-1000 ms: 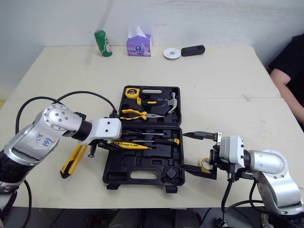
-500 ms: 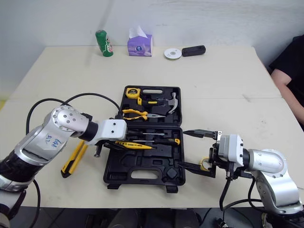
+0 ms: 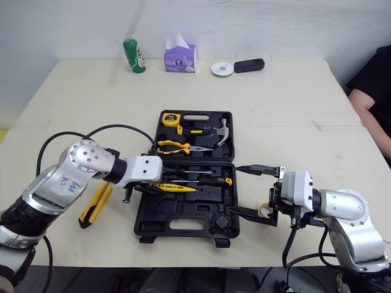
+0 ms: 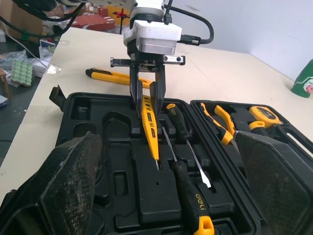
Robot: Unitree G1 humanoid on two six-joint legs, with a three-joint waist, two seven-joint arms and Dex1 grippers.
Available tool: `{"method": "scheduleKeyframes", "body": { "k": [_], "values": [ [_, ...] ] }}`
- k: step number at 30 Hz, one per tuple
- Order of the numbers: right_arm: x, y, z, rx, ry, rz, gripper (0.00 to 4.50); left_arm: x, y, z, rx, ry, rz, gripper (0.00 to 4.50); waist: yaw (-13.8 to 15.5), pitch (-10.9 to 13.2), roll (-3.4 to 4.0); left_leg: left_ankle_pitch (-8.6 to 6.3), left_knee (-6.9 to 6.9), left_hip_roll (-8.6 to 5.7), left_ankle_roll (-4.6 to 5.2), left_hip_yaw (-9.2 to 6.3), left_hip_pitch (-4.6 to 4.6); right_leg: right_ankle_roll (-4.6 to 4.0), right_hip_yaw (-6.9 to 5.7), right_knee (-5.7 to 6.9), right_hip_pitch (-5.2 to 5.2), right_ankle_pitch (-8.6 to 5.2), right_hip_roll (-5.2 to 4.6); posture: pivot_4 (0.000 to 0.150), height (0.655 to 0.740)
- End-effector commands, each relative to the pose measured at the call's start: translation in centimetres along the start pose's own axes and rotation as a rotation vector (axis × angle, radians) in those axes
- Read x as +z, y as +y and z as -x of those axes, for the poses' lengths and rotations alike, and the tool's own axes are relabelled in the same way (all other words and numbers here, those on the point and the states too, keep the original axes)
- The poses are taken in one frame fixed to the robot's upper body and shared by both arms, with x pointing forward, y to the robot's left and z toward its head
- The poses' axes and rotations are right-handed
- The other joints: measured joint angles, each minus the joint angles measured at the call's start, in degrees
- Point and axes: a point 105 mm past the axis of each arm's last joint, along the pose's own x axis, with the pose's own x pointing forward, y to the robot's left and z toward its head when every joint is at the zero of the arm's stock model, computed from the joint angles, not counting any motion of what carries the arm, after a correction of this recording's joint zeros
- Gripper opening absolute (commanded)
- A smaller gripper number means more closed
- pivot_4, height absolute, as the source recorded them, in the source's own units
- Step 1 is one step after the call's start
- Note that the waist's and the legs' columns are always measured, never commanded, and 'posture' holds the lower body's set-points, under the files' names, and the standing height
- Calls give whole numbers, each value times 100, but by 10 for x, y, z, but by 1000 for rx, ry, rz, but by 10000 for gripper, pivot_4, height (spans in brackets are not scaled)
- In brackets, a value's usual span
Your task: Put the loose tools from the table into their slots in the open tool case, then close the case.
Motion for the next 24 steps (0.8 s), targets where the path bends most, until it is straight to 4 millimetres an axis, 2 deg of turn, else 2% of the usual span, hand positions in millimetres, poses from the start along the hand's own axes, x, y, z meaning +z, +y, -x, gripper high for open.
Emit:
{"method": "scheduleKeyframes", "body": {
  "k": [1,2,5,8,12,16,19,24],
  "values": [
    [6,-2,0,12,-12,23,45000,3,-1,-2,11,-29,-40,30705,0,0,0,0,0,0,0,0,0,0,0,0,0,0,0,1500,7400],
    [6,-2,0,15,-11,23,45000,7,-1,-1,11,-66,-33,33845,-1,0,0,0,0,0,0,0,0,0,0,0,0,0,0,1500,7400],
    [6,-2,0,22,-10,21,45000,16,-6,9,-30,-142,6,33845,-5,1,-1,0,1,2,0,0,-2,0,-1,1,-1,0,1,1500,7400],
    [5,-4,1,25,-8,19,45000,10,-5,16,-32,-147,-4,33845,-8,0,0,0,2,3,0,-1,-3,0,-3,0,-2,0,1,1500,7400],
    [5,-7,4,29,1,20,45000,18,1,20,19,-362,-22,33845,-3,-2,3,0,4,0,0,-1,-2,0,-3,-1,-1,0,-2,1500,7400],
    [4,-8,5,30,5,19,45000,12,-1,21,28,-460,19,33845,-9,-2,3,0,14,2,0,-5,-6,0,-8,-4,-1,0,-2,1500,7400],
    [3,-7,5,29,6,15,45000,12,-6,20,33,-530,13,26287,-7,-2,3,0,15,1,0,-5,-5,0,-8,-2,-1,0,-2,1500,7400],
    [1,-6,5,26,8,10,45000,4,-11,13,34,-551,20,2884,-7,-2,3,0,20,1,0,-5,-5,0,-8,-3,0,0,-3,1500,7400]
  ]
}}
